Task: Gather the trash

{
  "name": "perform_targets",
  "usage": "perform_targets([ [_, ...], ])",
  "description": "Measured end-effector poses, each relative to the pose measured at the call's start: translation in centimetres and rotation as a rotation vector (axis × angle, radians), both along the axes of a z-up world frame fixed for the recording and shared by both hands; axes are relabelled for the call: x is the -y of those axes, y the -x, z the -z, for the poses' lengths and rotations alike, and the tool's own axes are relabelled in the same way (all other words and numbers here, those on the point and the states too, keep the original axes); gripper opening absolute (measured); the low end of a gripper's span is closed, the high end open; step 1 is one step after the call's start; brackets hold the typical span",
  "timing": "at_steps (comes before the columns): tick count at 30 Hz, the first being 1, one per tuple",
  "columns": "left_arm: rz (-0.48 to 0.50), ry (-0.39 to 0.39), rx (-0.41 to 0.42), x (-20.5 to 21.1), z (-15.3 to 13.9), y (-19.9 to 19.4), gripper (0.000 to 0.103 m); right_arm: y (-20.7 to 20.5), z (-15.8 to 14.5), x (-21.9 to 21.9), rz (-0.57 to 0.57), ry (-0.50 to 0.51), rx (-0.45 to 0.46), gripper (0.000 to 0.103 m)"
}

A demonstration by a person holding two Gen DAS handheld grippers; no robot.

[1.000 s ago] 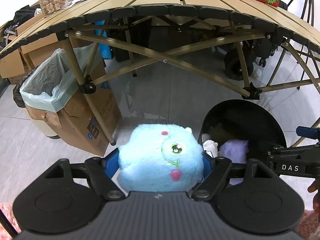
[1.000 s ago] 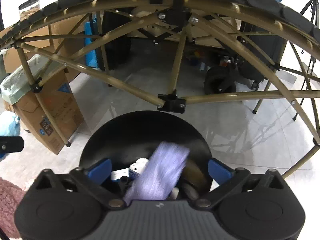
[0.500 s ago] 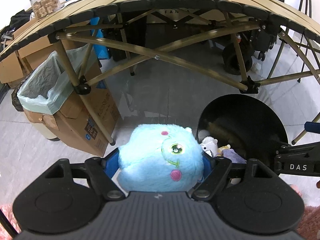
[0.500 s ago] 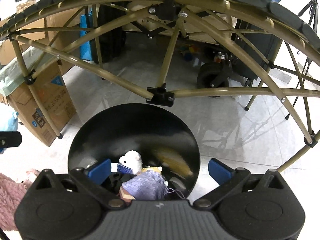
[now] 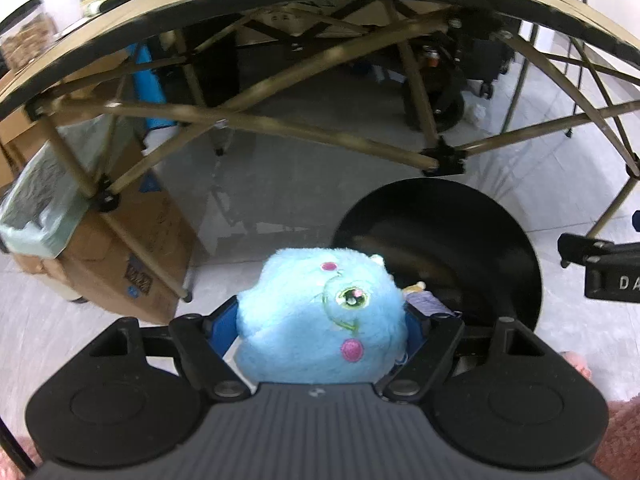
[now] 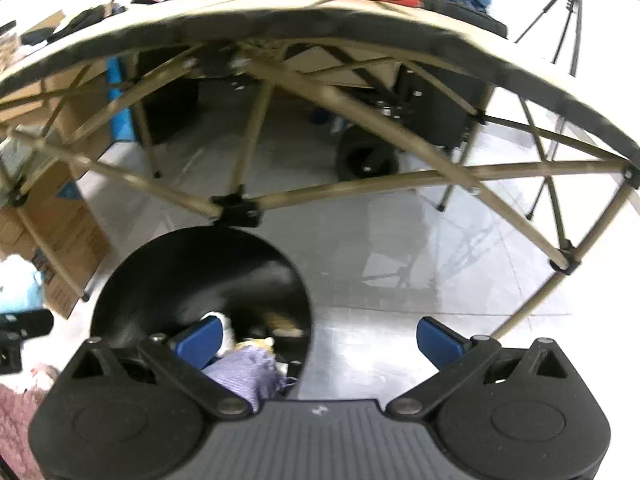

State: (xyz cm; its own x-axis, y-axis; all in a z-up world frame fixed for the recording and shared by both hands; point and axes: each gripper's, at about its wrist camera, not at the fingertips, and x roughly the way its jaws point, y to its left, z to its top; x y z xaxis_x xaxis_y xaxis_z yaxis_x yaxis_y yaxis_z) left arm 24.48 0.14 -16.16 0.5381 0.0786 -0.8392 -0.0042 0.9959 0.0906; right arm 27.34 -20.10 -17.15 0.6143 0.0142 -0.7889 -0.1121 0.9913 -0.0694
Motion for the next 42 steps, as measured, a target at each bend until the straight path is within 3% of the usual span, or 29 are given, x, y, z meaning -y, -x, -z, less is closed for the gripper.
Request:
perform_targets([
  [17, 0.105, 0.057, -0.049, 6.6, 1.2, -2.8, 0.079, 0.3, -2.4, 6.8, 0.215, -0.052, 0.048, 0.103],
  [26, 0.104, 0.057, -0.05, 8.0, 1.5, -3.6, 0.079, 0.6, -2.4, 7.8, 0.242, -0.07, 0.053, 0.103],
  [32, 0.099, 0.045, -0.054, 8.0, 1.4, -3.6, 0.086, 0.6, -2.3, 7.8, 0.24, -0.072, 0.05, 0.103],
  [34, 0.093, 0.039, -0.044, 8.0, 1.2, -3.5, 0.1, 0.5, -2.3, 7.8, 0.239, -0.072, 0.049, 0.103],
  [35, 0.091, 0.037, -0.036, 8.0, 1.0, -3.4, 0.101, 0.5, -2.3, 7.8, 0.238, -0.072, 0.049, 0.103],
  [42, 0.096, 0.018, -0.043, 8.2, 1.1, -3.3, 0.103, 0.5, -2.2, 7.8, 0.236, -0.073, 0.048, 0.103],
])
